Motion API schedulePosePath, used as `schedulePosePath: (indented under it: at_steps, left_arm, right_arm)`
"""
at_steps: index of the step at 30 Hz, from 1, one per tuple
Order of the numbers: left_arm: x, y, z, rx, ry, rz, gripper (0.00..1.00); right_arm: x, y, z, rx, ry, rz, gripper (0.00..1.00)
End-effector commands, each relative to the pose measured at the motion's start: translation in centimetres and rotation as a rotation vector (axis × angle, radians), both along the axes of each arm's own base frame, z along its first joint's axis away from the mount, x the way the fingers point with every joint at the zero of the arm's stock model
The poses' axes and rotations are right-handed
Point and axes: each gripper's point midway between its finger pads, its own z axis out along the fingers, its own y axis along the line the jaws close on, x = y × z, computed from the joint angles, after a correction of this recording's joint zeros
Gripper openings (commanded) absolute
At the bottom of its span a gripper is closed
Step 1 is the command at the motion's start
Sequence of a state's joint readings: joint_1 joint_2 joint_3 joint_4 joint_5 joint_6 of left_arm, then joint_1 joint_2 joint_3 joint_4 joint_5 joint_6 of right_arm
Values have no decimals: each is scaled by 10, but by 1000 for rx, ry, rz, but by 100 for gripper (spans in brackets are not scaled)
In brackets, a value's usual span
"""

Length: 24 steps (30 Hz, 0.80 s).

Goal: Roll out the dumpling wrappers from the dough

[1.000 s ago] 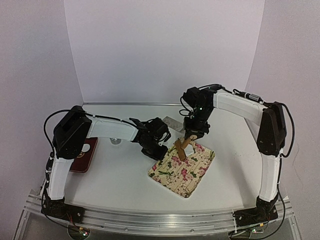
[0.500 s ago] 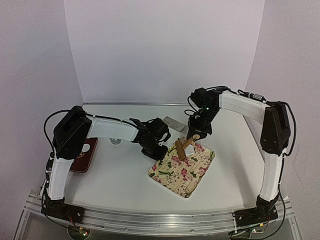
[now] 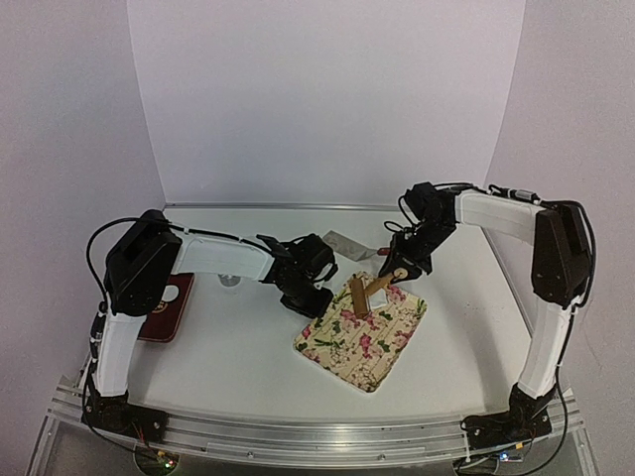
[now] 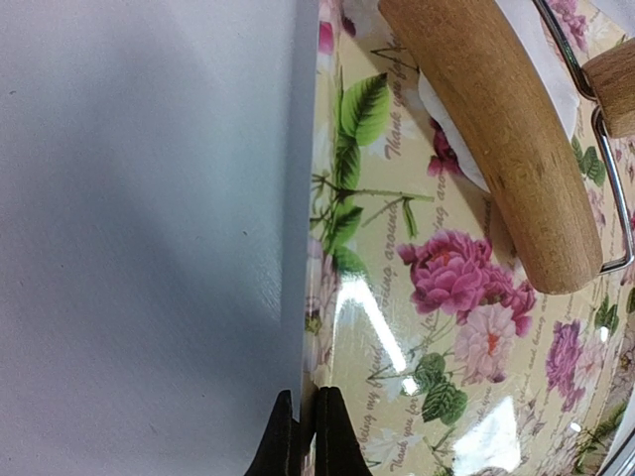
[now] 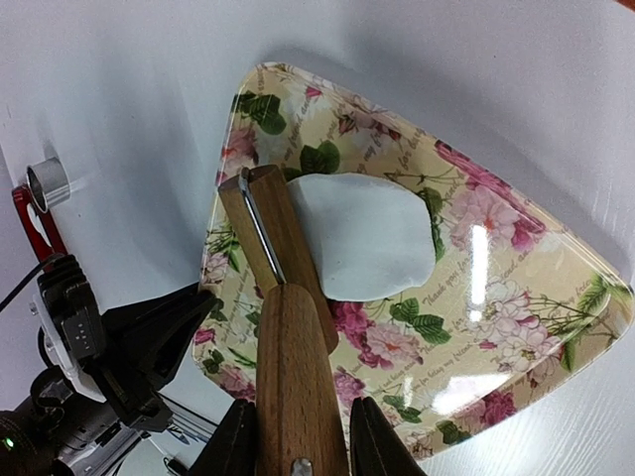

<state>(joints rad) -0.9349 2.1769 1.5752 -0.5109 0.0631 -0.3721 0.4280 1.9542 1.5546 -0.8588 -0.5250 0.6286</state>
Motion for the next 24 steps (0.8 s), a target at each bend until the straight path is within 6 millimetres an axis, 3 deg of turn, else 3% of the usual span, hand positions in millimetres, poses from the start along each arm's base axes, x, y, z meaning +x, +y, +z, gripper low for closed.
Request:
schedulePosePath:
  at_steps: [1,9,24]
  left_arm:
    - [17,55,-25,169,-6,116,0]
    - [21,71,-27,186,-4,144,0]
    - [21,86,-31,203,-3,162,0]
  right_arm:
    - [-33,-83,-61,-370,155,-49,0]
    - [-40,-102,-63,-355,167,-80,0]
    - [-51,-115,-71,-260,195,-134,0]
